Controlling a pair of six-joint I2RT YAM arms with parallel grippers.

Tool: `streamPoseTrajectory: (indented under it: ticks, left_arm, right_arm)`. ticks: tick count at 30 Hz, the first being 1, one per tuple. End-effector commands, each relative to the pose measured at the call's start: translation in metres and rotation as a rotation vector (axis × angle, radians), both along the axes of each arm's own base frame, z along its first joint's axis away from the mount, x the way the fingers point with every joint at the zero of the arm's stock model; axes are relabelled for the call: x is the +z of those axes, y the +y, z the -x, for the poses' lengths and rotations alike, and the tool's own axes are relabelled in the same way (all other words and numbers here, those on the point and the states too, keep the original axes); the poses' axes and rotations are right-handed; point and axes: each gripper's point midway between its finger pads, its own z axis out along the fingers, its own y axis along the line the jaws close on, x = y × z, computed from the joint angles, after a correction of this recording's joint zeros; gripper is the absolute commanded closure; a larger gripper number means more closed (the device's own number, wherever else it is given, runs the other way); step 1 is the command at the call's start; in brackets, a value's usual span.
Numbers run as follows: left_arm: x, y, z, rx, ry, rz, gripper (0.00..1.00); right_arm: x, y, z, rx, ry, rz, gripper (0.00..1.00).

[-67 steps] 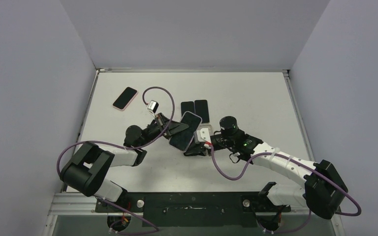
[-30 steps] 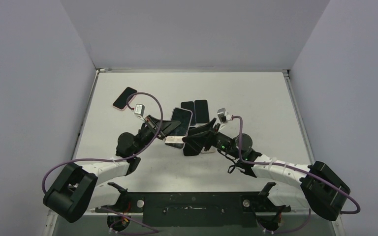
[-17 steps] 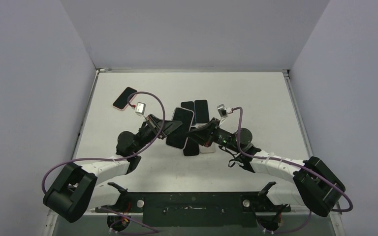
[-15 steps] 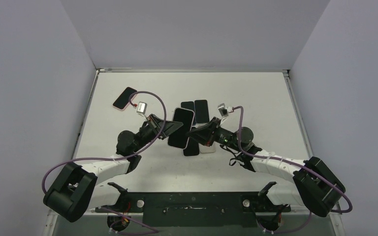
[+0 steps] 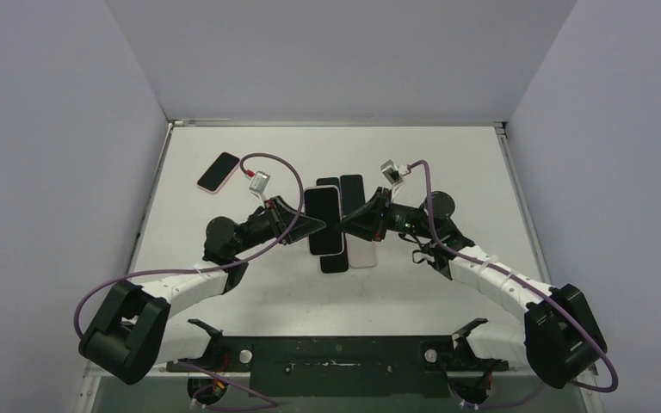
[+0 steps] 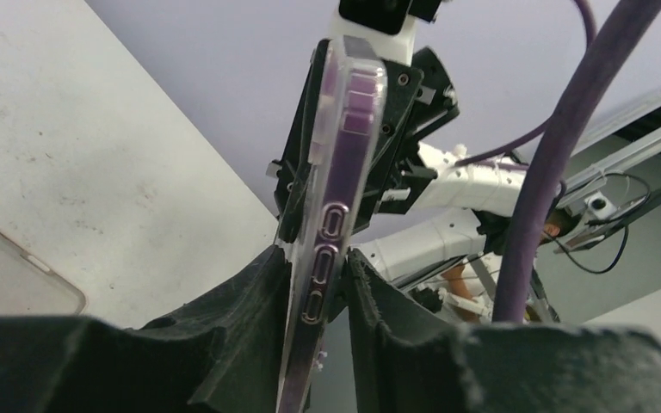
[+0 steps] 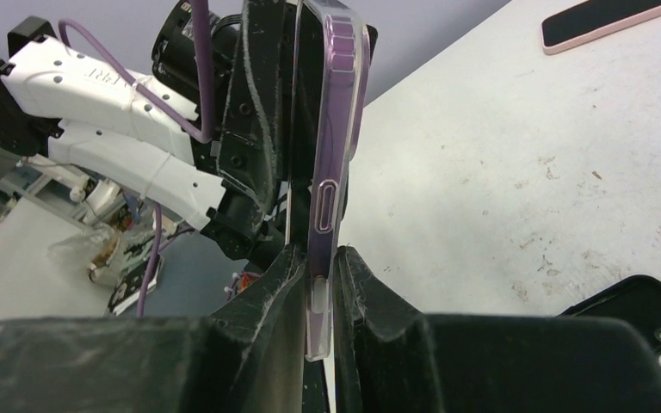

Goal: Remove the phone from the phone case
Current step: Remove the phone case from the phone.

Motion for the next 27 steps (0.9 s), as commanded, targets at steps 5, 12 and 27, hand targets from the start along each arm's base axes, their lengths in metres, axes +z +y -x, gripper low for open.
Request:
streamPoseTrajectory:
  ticks: [5, 12, 27]
  left_arm:
    - [0.022, -0.002, 0.011, -0.073, -0.134, -0.012, 0.95]
    - [0.026, 0.008, -0.004, 0.049, -0.046, 0.055, 1.00]
    - [0.023, 0.028, -0.034, 0.305, 0.189, 0.223, 1.00]
  right_arm:
    - [0.015, 0.000, -0.007, 0.078, -0.102, 0.078, 1.00]
    - [0.009, -0.014, -0.025, -0.150, -0.116, 0.066, 0.81]
    - [-0.015, -0.003, 0.021, -0.393, -0.046, -0.177, 0.33]
